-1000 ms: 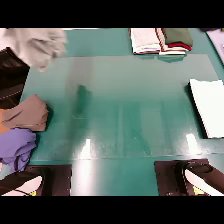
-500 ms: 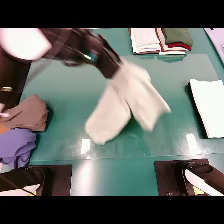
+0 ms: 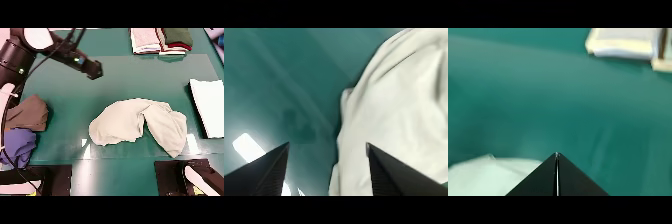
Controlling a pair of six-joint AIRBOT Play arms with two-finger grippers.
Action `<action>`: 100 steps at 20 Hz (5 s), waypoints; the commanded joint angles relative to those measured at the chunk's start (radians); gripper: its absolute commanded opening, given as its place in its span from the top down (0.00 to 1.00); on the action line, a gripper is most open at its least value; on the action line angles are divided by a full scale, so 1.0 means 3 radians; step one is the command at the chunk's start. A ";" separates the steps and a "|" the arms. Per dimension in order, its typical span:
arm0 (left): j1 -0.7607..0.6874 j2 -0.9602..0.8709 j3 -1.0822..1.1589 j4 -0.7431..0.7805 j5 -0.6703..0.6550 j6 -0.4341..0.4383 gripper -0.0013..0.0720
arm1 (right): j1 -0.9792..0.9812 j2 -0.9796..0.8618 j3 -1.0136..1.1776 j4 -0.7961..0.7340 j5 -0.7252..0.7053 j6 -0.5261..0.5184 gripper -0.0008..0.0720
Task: Fold the shirts.
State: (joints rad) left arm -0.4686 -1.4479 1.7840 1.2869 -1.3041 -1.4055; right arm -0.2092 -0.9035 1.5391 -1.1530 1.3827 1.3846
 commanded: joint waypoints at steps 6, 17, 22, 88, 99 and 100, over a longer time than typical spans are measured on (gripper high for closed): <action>0.0755 0.0230 -0.1526 -0.0154 -0.0023 0.0003 0.21 | -0.1619 0.0320 -0.2694 0.0003 -0.0106 -0.0286 0.33; 0.0816 0.0374 -0.2149 -0.0323 0.0109 0.0064 0.21 | -0.1359 -0.0919 -0.2617 0.0025 -0.0568 -0.0554 0.33; 0.0816 0.0374 -0.2149 -0.0328 0.0036 0.0062 0.21 | -0.0955 -0.1241 -0.2405 -0.0123 -0.0755 -0.0487 0.34; 0.1443 -0.0395 -0.0436 0.0464 0.0846 -0.0540 0.39 | 0.0202 -0.2388 0.0715 -0.0243 -0.0109 0.0188 0.48; 0.1980 0.1017 -0.2670 0.0272 0.0278 -0.0197 0.39 | -0.0849 -0.1017 -0.1797 -0.0086 -0.0003 -0.0132 0.45; 0.1980 0.1119 -0.2903 0.0150 0.0298 -0.0193 0.39 | -0.1025 -0.0905 -0.2066 -0.0086 -0.0013 -0.0182 0.45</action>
State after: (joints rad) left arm 0.1143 -1.2209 1.1259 1.3903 -1.2301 -1.4719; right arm -0.3969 -1.2930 1.1641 -1.1820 1.3956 1.3636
